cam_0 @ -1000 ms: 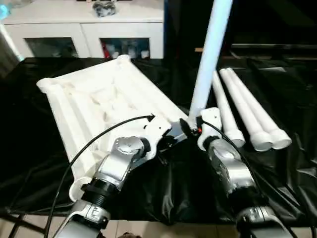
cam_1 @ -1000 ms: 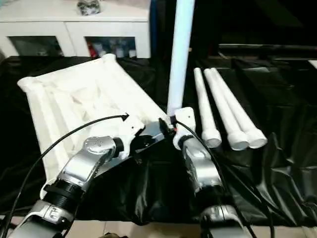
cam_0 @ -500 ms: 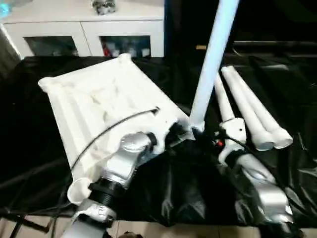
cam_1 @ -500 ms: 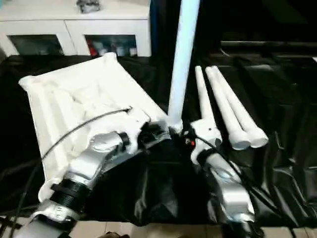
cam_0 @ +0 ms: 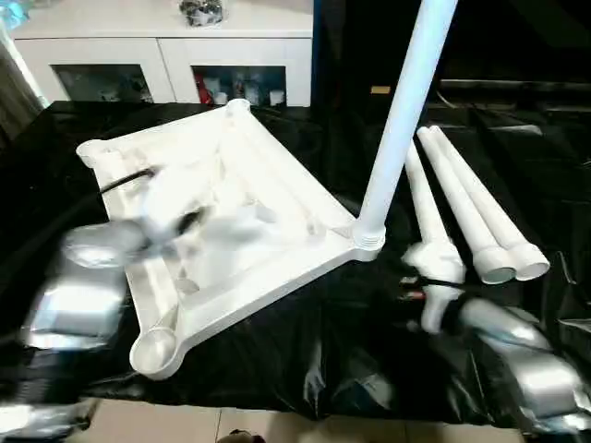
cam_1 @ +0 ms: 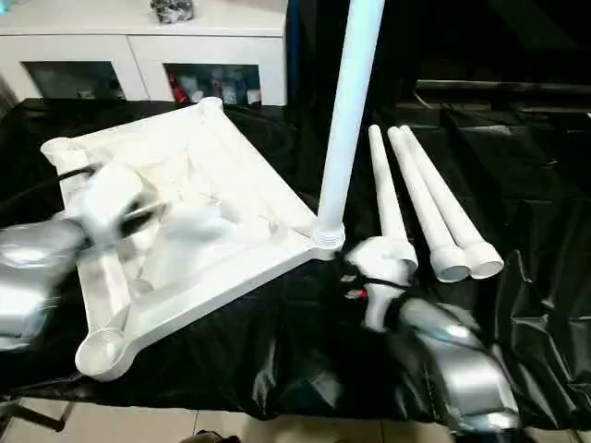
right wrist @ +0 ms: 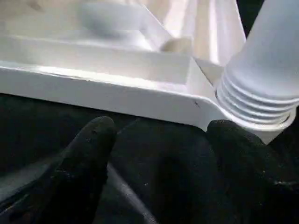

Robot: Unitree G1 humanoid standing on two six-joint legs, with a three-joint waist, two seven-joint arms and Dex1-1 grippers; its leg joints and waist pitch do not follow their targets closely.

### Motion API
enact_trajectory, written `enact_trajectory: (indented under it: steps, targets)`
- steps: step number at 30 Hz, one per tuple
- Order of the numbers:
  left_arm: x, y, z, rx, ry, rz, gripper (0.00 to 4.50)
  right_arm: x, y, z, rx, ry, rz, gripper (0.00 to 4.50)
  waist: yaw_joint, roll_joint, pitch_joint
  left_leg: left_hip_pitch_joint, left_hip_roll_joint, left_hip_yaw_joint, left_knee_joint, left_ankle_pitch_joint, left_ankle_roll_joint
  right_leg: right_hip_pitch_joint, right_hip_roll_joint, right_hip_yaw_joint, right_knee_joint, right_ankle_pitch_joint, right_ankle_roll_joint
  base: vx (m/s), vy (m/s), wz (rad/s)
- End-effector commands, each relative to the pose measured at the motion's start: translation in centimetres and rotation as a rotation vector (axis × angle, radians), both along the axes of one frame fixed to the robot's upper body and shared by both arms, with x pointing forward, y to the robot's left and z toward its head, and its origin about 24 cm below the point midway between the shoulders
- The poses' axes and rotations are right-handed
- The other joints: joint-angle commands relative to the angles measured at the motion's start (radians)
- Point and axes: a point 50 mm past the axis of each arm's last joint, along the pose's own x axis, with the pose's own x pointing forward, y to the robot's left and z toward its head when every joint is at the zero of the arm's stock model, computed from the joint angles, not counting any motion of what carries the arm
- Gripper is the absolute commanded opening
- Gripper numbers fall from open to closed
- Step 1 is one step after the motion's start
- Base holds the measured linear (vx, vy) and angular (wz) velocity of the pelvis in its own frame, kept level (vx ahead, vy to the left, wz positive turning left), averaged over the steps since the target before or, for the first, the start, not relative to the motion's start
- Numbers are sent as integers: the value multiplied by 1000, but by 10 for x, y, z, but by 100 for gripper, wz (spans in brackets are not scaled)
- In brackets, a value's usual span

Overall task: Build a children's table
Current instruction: Rotate leg to tighten

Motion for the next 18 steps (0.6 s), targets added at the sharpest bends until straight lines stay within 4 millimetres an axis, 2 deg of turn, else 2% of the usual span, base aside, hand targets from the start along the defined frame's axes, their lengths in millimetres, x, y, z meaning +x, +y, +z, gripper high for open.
enact_trajectory:
  steps: [1, 2, 4, 5, 7, 9, 11, 12, 13, 14, 16, 18]
  targets:
    - [-5, 3, -9, 40, 63, 20, 115, 5, 3, -6, -42, 32, -17, 354, 3, -7, -56, 37, 93, -54, -82, -268, 2, 15, -88, 60, -77, -293, -195, 0, 0, 0]
    - [-8, 6, -15, 55, 100, 29, 115, 6, 6, -10, -60, 47, -16, 354, 6, -6, -57, 40, 94, -54, -83, -278, -11, 12, -86, 60, -74, -278, -196, 0, 0, 0]
    - [-11, 7, -20, 69, 129, 28, 115, 7, 9, -12, -76, 56, -8, 354, 4, -6, -57, 36, 93, -56, -87, -293, -22, 15, -85, 59, -71, -264, -192, 0, 0, 0]
    - [-12, 8, -25, 81, 149, 25, 115, 10, 13, -14, -83, 59, -3, 354, 4, -7, -58, 38, 93, -55, -86, -297, -24, 14, -86, 60, -72, -257, -192, 0, 0, 0]
    - [-14, 7, -34, 70, 194, 5, 115, 17, 20, -16, -93, 62, -2, 354, 3, -10, -56, 30, 89, -56, -86, -290, -26, 20, -90, 61, -70, -236, -206, 0, 0, 0]
    - [-15, 7, -40, 84, 239, -13, 115, 24, 23, -18, -108, 70, -20, 354, 6, -11, -58, 35, 92, -55, -85, -289, -25, 20, -92, 63, -70, -236, -203, 0, 0, 0]
    - [-18, 10, -45, 129, 280, -30, 115, 30, 26, -20, -130, 74, -33, 354, 2, -9, -55, 32, 89, -58, -86, -303, -31, 21, -92, 61, -71, -263, -206, 0, 0, 0]
    - [-18, 11, -45, 137, 286, -32, 115, 32, 26, -20, -134, 74, -34, 354, 3, -10, -56, 37, 89, -57, -85, -313, -36, 20, -93, 62, -72, -279, -201, 0, 0, 0]
    - [-19, 13, -45, 151, 301, -35, 115, 35, 27, -20, -139, 73, -41, 354, 2, -10, -57, 34, 90, -59, -86, -309, -39, 23, -94, 62, -70, -278, -200, 0, 0, 0]
    - [-20, 13, -44, 153, 307, -36, 115, 37, 27, -20, -139, 72, -46, 354, 2, -9, -57, 37, 91, -58, -86, -310, -41, 19, -93, 63, -70, -274, -200, 0, 0, 0]
    - [-16, 16, -37, 142, 269, -21, 115, 42, 28, -19, -147, 62, -51, 354, -3, -8, -57, 33, 89, -58, -86, -311, -42, 24, -93, 63, -69, -269, -201, 0, 0, 0]
    - [-14, 16, -34, 131, 249, -10, 115, 43, 28, -19, -148, 59, -53, 354, -2, -8, -58, 35, 89, -56, -84, -309, -41, 22, -93, 63, -69, -260, -204, 0, 0, 0]
